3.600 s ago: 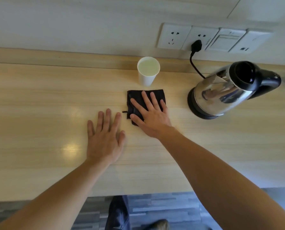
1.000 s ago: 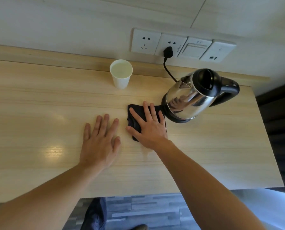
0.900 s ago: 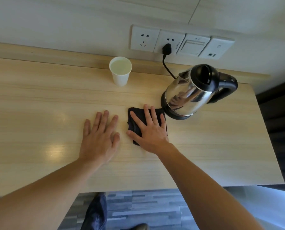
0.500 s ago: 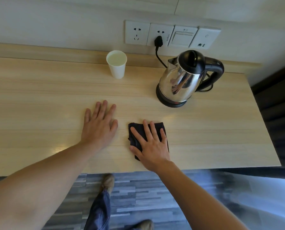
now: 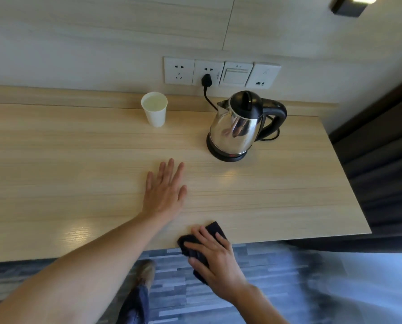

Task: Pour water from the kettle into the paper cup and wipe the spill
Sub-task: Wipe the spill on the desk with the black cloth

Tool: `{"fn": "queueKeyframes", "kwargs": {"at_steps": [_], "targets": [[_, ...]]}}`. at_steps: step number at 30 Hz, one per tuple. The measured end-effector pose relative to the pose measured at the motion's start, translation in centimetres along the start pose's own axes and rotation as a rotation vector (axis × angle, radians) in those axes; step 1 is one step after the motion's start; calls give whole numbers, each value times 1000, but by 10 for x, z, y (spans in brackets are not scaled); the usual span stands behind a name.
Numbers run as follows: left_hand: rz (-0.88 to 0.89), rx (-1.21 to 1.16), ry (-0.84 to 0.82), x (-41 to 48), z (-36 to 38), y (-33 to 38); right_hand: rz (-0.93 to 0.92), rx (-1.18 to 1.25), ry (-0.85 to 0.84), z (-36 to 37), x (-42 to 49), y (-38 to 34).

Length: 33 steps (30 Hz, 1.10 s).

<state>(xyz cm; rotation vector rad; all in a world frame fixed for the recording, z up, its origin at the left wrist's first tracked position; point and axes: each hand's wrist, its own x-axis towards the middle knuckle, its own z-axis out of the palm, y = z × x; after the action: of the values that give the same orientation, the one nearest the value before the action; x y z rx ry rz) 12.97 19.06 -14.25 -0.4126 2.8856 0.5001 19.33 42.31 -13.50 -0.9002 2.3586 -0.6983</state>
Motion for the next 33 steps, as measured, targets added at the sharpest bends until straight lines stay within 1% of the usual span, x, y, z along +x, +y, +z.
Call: {"fn": "queueKeyframes", "kwargs": {"at_steps": [2, 3, 4, 5, 7, 10, 12, 13, 14, 16, 17, 18, 20, 23, 25, 28, 33], "targets": [[-22, 27, -4, 2, 9, 7, 91, 266, -59, -14, -12, -6], [-27, 59, -4, 2, 13, 8, 171, 462, -80, -24, -18, -8], [-30, 82, -1, 1, 16, 8, 252, 675, -74, -35, -23, -12], [-30, 92, 8, 1, 18, 8, 316, 829, -37, -47, -26, -12], [-22, 86, 26, 0, 19, 9, 362, 915, 102, -72, -25, -9], [-39, 84, 8, 1, 20, 11, 365, 915, 290, -115, -5, 0], [-43, 95, -6, 3, 20, 11, 281, 831, 315, -140, 20, 2], [-38, 101, -9, 4, 19, 11, 242, 714, 303, -146, 35, 7], [-32, 104, -8, 5, 19, 10, 225, 538, 269, -148, 52, 15], [-28, 115, -2, 6, 20, 9, 282, 14, 125, -142, 85, 37], [-28, 126, -2, 6, 21, 9, 326, -166, 76, -135, 97, 44], [-29, 135, -2, 6, 22, 9, 362, -248, 51, -127, 106, 47], [-30, 143, -1, 7, 23, 8, 403, -288, 55, -109, 117, 51], [-27, 152, -4, 6, 23, 8, 410, -299, 146, -93, 127, 60], [-29, 158, -3, 7, 24, 8, 399, -327, 178, -94, 131, 64], [-38, 154, 9, 8, 24, 8, 369, -388, 201, -92, 131, 71], [-51, 176, 3, 8, 23, 10, 356, -397, 185, -86, 122, 70]]}}
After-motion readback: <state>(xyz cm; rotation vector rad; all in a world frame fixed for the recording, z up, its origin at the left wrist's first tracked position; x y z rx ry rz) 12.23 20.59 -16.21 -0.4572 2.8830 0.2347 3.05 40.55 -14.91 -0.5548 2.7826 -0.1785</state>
